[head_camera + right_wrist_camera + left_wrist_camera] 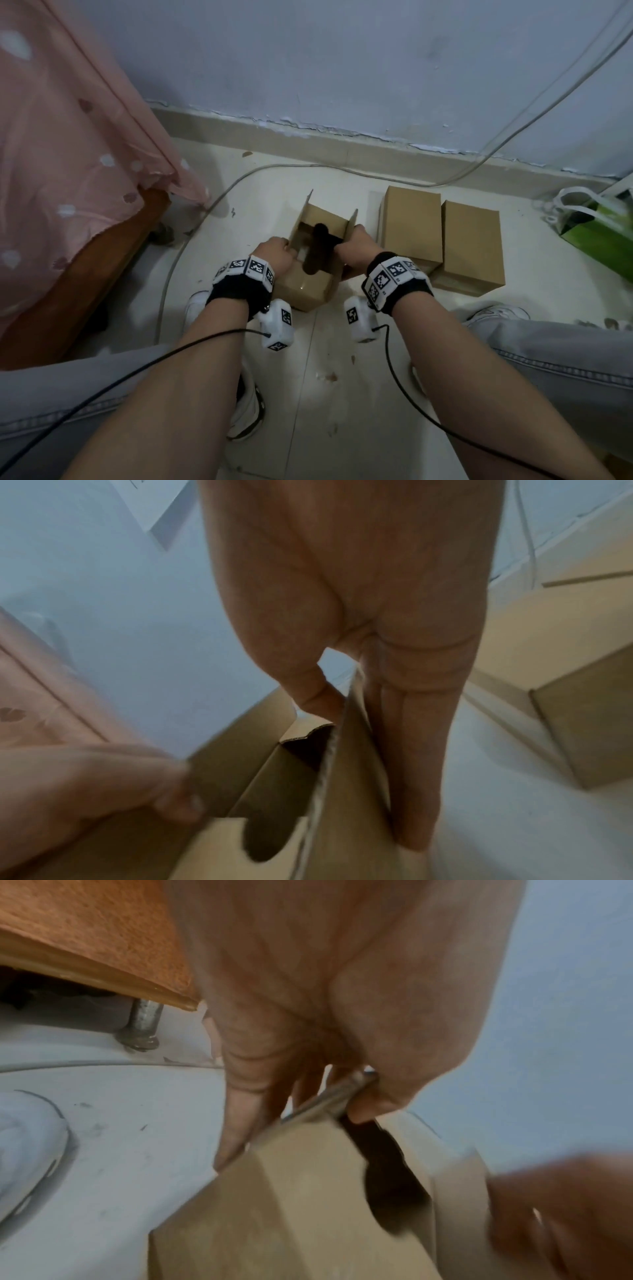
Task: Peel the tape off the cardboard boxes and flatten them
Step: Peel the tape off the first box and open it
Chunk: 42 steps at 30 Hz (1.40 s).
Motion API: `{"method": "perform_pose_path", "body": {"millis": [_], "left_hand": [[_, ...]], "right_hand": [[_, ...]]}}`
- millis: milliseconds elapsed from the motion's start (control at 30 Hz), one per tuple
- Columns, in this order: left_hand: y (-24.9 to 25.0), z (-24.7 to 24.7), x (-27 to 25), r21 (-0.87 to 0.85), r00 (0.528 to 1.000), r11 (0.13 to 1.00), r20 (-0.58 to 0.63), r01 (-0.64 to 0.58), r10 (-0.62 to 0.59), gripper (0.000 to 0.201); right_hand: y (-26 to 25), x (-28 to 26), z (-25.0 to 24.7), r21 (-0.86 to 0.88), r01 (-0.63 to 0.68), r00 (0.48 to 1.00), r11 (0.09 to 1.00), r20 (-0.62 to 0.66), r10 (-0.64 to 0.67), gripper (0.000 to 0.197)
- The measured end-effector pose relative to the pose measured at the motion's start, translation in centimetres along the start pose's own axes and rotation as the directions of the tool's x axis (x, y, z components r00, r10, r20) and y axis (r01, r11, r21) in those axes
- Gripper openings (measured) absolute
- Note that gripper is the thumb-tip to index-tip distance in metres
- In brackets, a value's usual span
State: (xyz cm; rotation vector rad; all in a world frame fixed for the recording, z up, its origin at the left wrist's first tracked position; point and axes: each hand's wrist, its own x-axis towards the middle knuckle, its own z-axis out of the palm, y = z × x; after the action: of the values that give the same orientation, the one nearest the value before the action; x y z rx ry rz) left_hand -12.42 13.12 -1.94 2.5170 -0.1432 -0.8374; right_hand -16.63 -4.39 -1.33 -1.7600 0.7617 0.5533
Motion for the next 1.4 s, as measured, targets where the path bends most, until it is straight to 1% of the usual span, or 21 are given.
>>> {"method": "perform_pose_path", "body": {"millis": [67,133,167,233,300,367,433,467,567,600,633,700,733,833,900,933,967,1067,1167,1333,1400], "left_hand": [[0.3,-1.3,-0.1,0.019,0.999,0.999,-0.006,-0.042,0.042,0.027],[0.7,-2.0,-0.5,0.097,0.997,0.993,-0.034,-0.065,0.068,0.03],[1.2,-2.2,-0.8,0.133,0.995,0.988,-0.055,-0.078,0.086,0.031],[1.9,-2.2,-1.0,0.16,0.984,0.979,-0.107,-0.125,0.143,0.03],[2.4,-2.4,-1.0,0.141,0.973,0.975,-0.132,-0.17,0.189,0.026],[2.7,-2.9,-1.1,0.112,0.968,0.973,-0.128,-0.203,0.217,0.019],[3.0,-3.3,-1.1,0.091,0.963,0.968,-0.118,-0.234,0.244,0.019],[3.1,-3.3,-1.1,0.078,0.961,0.967,-0.115,-0.244,0.251,0.02],[2.9,-3.1,-1.1,-0.04,0.944,0.968,-0.238,-0.247,0.231,0.016],[2.7,-2.9,-1.1,-0.101,0.933,0.967,-0.304,-0.232,0.192,0.031],[2.5,-2.7,-1.1,-0.153,0.931,0.965,-0.334,-0.211,0.15,0.056],[2.4,-2.3,-1.3,-0.25,0.955,0.963,-0.295,-0.101,0.023,0.106],[2.4,-2.1,-1.4,-0.312,0.96,0.95,-0.274,-0.028,-0.061,0.121],[1.9,-1.6,-1.4,-0.492,0.906,0.863,-0.305,0.112,-0.292,0.131],[1.1,-1.2,-0.9,-0.542,0.876,0.827,-0.314,0.152,-0.367,0.128],[0.9,-1.1,-0.7,-0.542,0.875,0.823,-0.302,0.169,-0.378,0.122],[0.7,-1.1,-0.6,-0.509,0.887,0.839,-0.275,0.193,-0.37,0.113],[0.5,-0.9,-0.2,-0.314,0.934,0.921,-0.193,0.232,-0.301,0.062],[0.4,-0.6,0.0,-0.346,0.948,0.92,-0.184,0.186,-0.261,0.034],[0.2,-0.8,0.5,-0.361,0.937,0.917,-0.229,0.17,-0.264,0.026],[-0.5,-1.1,1.0,-0.435,0.954,0.887,-0.168,0.154,-0.248,0.026]], "right_hand": [[-0.1,-0.2,-1.2,-0.004,-0.044,0.999,0.999,0.027,0.044,0.078],[-0.4,-0.3,-1.5,-0.268,-0.009,1.0,0.963,-0.03,0.001,0.104],[-0.7,0.0,-1.2,-0.418,0.022,0.993,0.908,-0.098,-0.069,0.112],[-1.9,0.1,-0.3,-0.633,0.016,0.96,0.774,-0.207,-0.189,0.108],[-2.8,-0.2,0.2,-0.789,-0.117,0.942,0.604,-0.28,-0.184,0.089],[-3.1,-0.6,0.0,-0.836,-0.243,0.931,0.492,-0.344,-0.124,0.077],[-2.8,-0.4,-0.6,-0.845,-0.288,0.907,0.45,-0.391,-0.155,0.071],[-2.6,-0.2,-1.0,-0.843,-0.264,0.903,0.469,-0.387,-0.186,0.062],[-1.8,-0.1,-2.6,-0.713,-0.046,0.913,0.7,-0.314,-0.26,0.009],[-1.6,-0.2,-3.0,-0.666,-0.003,0.911,0.746,-0.31,-0.273,0.007],[-1.5,-0.4,-3.3,-0.639,0.014,0.908,0.769,-0.314,-0.277,0.014],[-1.7,-0.6,-3.4,-0.618,0.044,0.909,0.785,-0.301,-0.288,0.019],[-1.9,-0.6,-3.3,-0.618,0.06,0.908,0.784,-0.293,-0.3,0.016],[-2.7,-0.7,-2.8,-0.609,0.077,0.896,0.79,-0.305,-0.322,0.004],[-2.8,-0.8,-2.6,-0.593,0.081,0.889,0.801,-0.32,-0.326,0.004],[-2.8,-0.7,-2.5,-0.578,0.083,0.89,0.812,-0.323,-0.321,0.004],[-2.7,-0.7,-2.4,-0.563,0.084,0.894,0.822,-0.321,-0.312,0.005],[-2.4,-0.5,-2.3,-0.522,0.088,0.908,0.848,-0.308,-0.283,0.004],[-2.2,-0.6,-2.5,-0.512,0.079,0.924,0.856,-0.284,-0.255,0.01],[-1.5,-0.6,-3.2,-0.496,0.024,0.928,0.868,-0.311,-0.203,0.007],[-1.2,-0.5,-3.6,-0.475,0.011,0.929,0.88,-0.322,-0.185,0.009]]}}
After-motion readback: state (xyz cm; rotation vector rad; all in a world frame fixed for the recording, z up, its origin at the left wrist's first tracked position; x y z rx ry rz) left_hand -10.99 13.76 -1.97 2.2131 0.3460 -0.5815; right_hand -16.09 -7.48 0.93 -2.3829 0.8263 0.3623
